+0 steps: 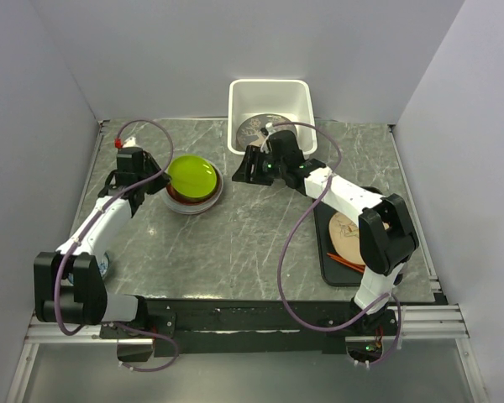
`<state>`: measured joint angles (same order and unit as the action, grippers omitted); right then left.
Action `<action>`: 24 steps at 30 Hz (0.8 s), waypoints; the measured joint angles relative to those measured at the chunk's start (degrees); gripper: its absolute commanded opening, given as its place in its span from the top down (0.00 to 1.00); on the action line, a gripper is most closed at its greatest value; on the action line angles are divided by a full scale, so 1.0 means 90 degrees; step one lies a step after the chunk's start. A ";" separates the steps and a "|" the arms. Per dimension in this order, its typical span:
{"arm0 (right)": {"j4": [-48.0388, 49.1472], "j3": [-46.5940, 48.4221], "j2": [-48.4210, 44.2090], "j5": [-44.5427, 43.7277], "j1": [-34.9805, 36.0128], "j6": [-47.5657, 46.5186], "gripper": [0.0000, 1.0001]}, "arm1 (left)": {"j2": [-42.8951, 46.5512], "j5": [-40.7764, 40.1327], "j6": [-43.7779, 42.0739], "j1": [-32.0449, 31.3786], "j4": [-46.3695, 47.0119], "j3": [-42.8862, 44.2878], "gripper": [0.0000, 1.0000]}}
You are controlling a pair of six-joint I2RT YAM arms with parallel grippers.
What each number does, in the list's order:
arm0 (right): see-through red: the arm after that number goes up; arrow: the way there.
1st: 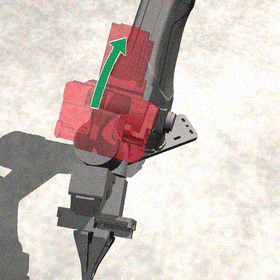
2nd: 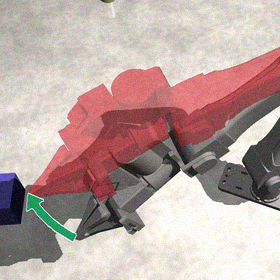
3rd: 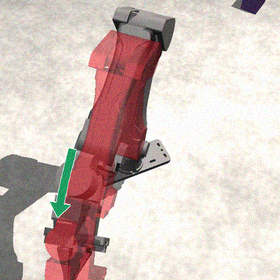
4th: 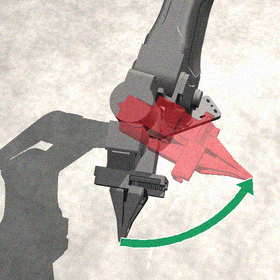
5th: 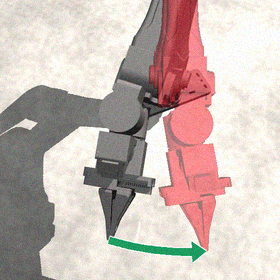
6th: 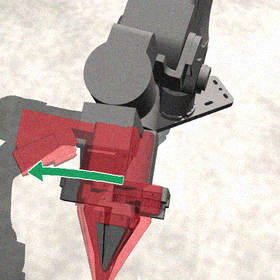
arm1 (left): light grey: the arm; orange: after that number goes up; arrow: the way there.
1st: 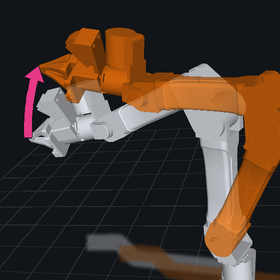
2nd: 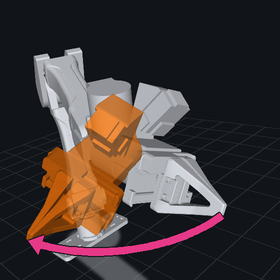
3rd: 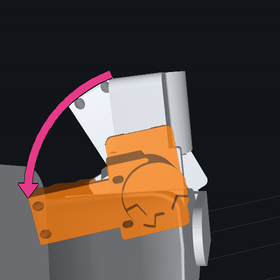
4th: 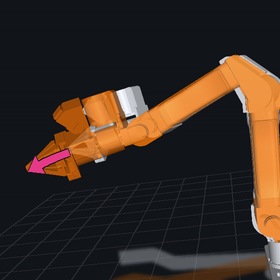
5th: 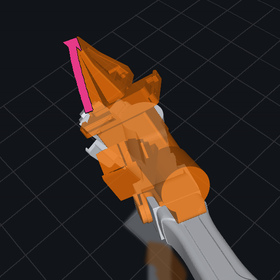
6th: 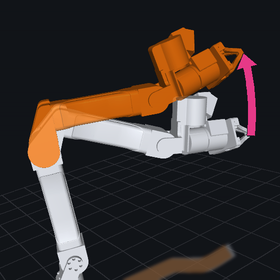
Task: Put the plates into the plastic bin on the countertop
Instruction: Pick up the plate at the center of the board.
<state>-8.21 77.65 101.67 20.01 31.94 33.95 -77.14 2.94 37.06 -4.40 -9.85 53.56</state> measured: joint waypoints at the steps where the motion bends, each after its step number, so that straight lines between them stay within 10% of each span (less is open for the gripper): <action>1: 0.0034 0.0000 0.0000 0.0029 0.0005 0.0032 0.34 | 0.0039 0.0036 0.0000 0.0000 -0.0005 -0.0017 0.99; 24: 0.0457 -0.0347 -0.0347 0.0262 0.0017 0.0250 0.30 | 0.1107 0.2249 -0.0005 0.0000 0.1598 -0.1071 0.99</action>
<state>-4.10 74.52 98.54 22.37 32.10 36.21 -67.18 23.18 37.01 -4.40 4.54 43.92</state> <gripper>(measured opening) 0.706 0.028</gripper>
